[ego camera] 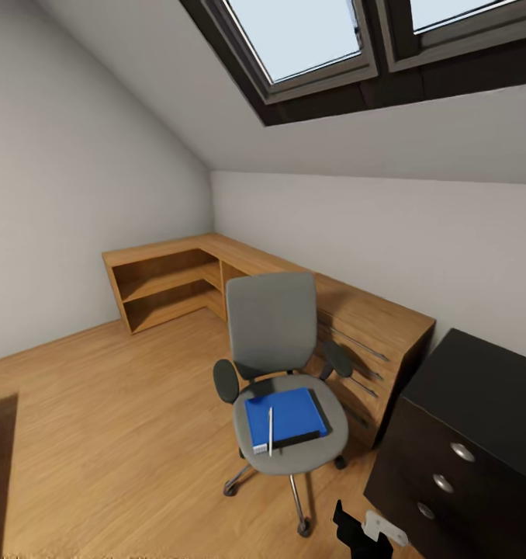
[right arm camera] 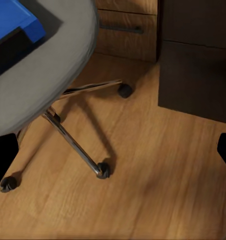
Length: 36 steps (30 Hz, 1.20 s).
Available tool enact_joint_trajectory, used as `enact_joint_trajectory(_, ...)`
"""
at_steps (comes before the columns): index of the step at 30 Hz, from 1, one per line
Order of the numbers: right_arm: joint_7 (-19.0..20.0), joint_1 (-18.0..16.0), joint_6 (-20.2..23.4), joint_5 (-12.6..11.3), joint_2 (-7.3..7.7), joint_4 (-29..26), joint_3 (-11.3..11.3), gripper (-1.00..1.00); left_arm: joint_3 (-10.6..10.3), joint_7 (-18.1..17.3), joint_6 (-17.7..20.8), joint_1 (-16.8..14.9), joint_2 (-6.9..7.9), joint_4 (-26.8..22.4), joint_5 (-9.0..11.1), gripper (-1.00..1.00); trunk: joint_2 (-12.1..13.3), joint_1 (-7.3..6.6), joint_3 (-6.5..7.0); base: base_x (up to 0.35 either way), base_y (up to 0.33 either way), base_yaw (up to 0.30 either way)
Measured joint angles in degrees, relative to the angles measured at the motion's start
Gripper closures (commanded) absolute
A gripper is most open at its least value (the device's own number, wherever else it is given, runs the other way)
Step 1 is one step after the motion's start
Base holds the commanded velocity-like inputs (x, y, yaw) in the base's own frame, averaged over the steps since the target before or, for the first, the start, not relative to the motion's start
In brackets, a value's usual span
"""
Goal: In the bedroom, organize the workspace by keeping the computer under the desk, ensuring the monitor is on the desk, placing the keyboard on the desk next to the monitor, placing the mouse on the desk next to the keyboard, moving the folder from the swivel chair onto the desk next to the mouse, stacking the notebook on top of the folder with the pen on top of the notebook, and positioning the swivel chair next to the desk.
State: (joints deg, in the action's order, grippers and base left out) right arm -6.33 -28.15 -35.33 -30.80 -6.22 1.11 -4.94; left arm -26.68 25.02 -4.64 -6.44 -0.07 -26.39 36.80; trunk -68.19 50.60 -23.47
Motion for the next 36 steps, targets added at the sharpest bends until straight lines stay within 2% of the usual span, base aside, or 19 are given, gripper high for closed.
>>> enact_joint_trajectory(15,0.1,0.0,-0.2,0.2,0.0,0.0,0.0,-1.0,0.0,0.0,0.0,0.0,-0.04,0.0,0.0,-1.0,0.0,0.0,-0.94,0.0,0.0,0.182)
enact_joint_trajectory(17,0.1,0.1,-0.2,1.0,0.02,0.0,0.0,-1.0,0.0,-0.1,0.0,0.0,-0.05,0.0,0.0,-1.0,0.0,0.0,-0.99,0.0,0.0,0.051)
enact_joint_trajectory(20,0.1,0.7,-0.5,4.0,0.12,-0.1,0.0,-1.0,0.0,0.0,-0.1,0.0,-0.06,0.0,-0.1,-1.0,0.0,0.0,-1.02,0.0,0.0,0.02)
enact_joint_trajectory(23,0.3,1.7,-0.7,8.6,0.43,-0.1,0.1,-1.0,-0.1,0.0,-0.9,0.0,-0.06,0.0,-0.1,-1.0,0.0,0.0,-1.03,0.0,0.0,0.006)
enact_joint_trajectory(25,0.3,1.9,-0.7,9.8,0.49,-0.1,0.1,-1.0,-0.1,0.0,-1.9,0.0,-0.06,0.0,0.0,-1.0,0.0,0.0,-1.03,0.0,0.0,0.002)
enact_joint_trajectory(28,0.4,2.0,-0.7,10.6,0.52,0.0,0.1,-1.0,-0.1,0.0,-3.1,0.0,-0.06,0.0,0.0,-1.0,0.0,0.0,-1.04,0.0,0.0,0.0)
enact_joint_trajectory(36,0.5,2.1,-0.7,11.0,0.11,0.0,0.0,-1.0,-0.1,0.0,-3.8,0.0,-0.06,0.0,0.0,-1.0,0.0,0.0,-1.04,0.0,0.0,0.0)
